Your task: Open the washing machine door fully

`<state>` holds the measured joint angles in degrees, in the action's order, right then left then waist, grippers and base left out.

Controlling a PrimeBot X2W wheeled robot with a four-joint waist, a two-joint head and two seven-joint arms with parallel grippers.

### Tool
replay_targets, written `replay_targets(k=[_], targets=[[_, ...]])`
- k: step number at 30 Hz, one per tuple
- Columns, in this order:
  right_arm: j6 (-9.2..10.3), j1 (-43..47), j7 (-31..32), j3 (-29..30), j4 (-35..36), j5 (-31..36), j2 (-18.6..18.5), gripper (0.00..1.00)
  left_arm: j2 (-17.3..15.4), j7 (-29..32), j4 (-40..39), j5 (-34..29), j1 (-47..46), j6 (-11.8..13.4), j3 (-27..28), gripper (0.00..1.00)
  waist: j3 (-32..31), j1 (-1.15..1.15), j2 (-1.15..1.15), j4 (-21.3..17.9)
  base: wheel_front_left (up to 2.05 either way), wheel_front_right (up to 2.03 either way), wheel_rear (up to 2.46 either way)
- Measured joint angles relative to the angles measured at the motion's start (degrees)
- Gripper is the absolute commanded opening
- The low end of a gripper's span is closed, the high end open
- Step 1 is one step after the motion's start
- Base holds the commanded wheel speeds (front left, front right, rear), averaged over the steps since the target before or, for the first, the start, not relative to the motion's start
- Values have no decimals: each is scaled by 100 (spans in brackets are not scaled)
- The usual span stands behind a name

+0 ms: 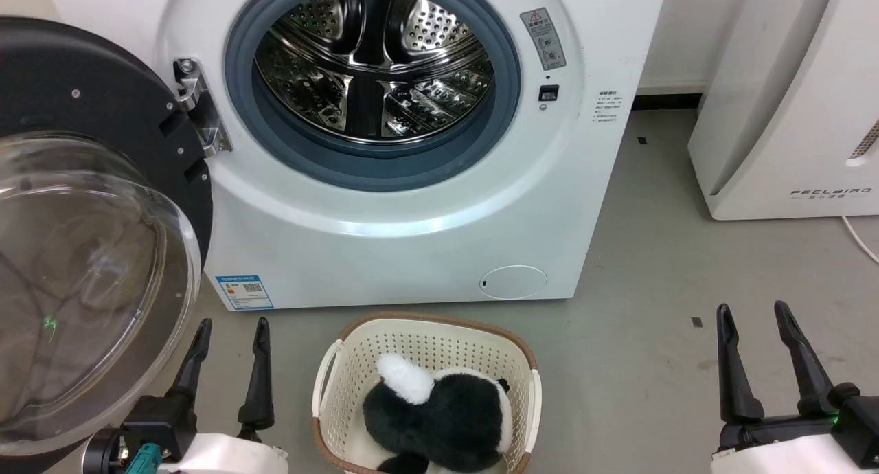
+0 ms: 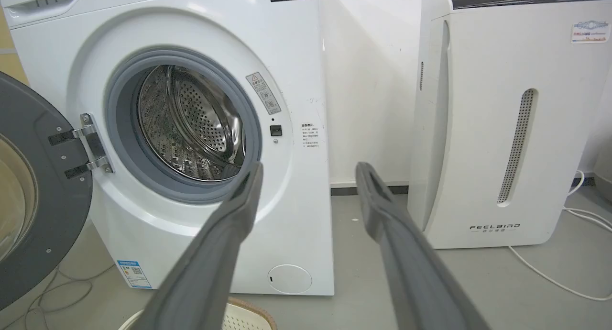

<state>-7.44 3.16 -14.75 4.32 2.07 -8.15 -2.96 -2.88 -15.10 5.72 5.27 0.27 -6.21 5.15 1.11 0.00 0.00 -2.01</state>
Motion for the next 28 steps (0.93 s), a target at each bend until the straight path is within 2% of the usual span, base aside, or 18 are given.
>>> replay_targets(k=[1,28], targets=[[0,0,2,3,-7,1,-1,0,3,0,13,-2,2,0,-5,0,-4,0,0,-7,0,0,0],[0,-16,257,-67,-20,112,-1,0,7,254,-64,-62,1,99,-98,0,-24,0,0,30,0,0,0]])
